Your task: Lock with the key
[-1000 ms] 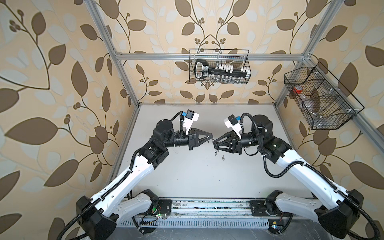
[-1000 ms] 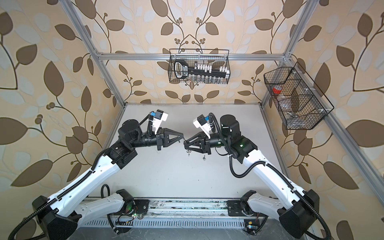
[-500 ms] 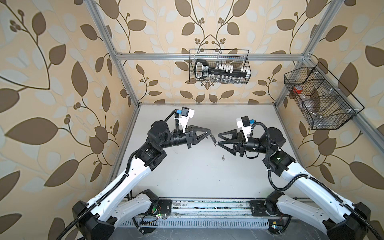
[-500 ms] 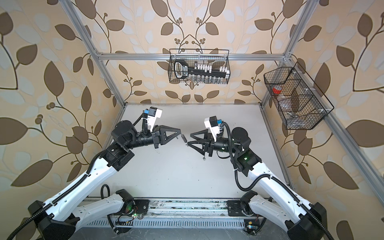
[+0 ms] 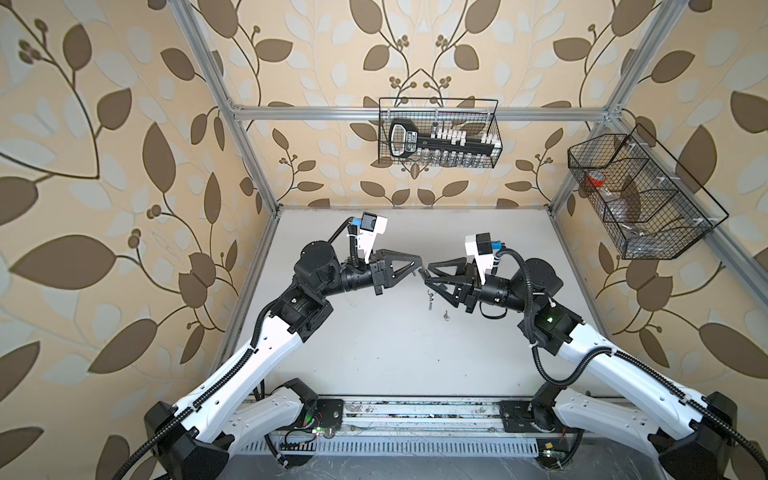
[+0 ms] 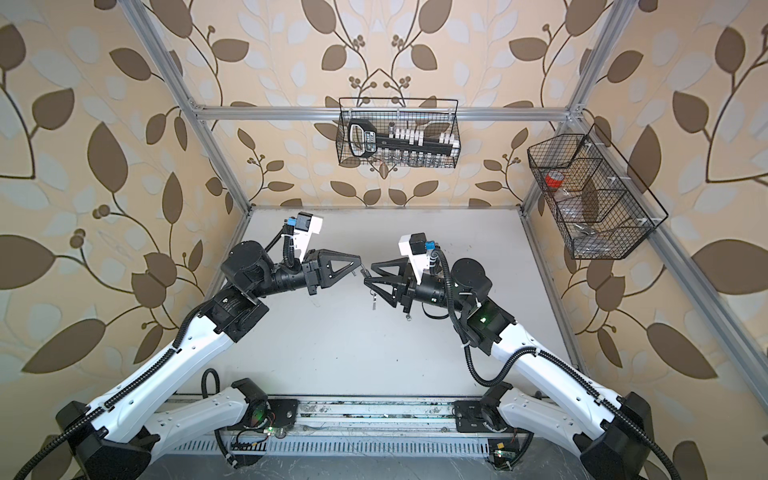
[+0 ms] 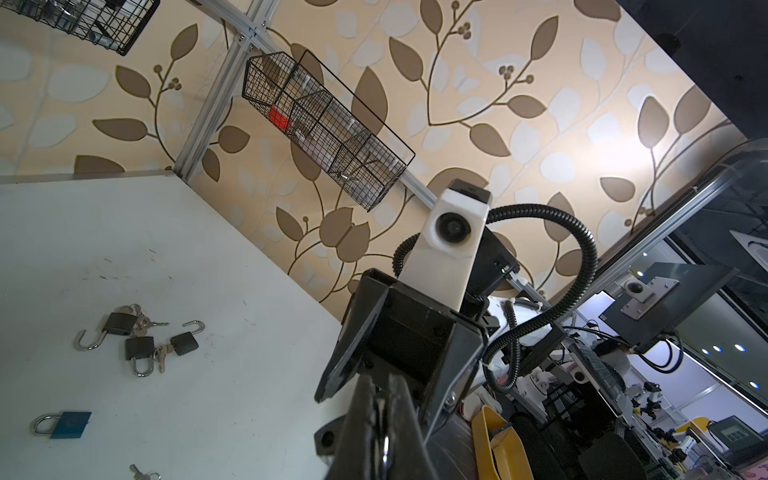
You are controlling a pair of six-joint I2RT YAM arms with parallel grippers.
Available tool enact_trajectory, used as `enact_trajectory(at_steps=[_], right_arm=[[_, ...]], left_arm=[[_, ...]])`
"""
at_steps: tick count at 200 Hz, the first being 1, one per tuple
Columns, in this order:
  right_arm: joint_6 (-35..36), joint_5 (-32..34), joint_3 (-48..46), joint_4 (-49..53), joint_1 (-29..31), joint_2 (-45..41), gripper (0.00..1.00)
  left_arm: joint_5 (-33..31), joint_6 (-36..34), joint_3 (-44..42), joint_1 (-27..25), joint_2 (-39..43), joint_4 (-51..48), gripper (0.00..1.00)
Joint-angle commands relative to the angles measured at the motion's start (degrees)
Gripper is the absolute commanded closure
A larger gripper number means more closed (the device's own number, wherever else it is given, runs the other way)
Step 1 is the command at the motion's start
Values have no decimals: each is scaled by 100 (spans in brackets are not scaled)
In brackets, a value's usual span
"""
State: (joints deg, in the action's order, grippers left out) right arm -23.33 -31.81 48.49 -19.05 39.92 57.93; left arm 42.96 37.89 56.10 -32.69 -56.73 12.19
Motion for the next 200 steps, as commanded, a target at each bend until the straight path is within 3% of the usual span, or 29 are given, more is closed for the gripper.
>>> enact_trajectory(at_steps=[1,98,123,165,200], right_arm=[[171,160,196,94,141,44,59],[199,306,211,375,174,34,86],[31,191,222,300,178,31,100],[-598,-734,564,280,130,382,100],[-1001,-1289,600,63,113,523,100]], left_arm=[[2,17,42,-42,133,425,100],[-77,-64,42,-41,171,315,100],[-131,-177,96,-44,184,142,100],[-177,-490,410,-37,79,-522,100],[-639,-713,464,-40,204,-884,100]])
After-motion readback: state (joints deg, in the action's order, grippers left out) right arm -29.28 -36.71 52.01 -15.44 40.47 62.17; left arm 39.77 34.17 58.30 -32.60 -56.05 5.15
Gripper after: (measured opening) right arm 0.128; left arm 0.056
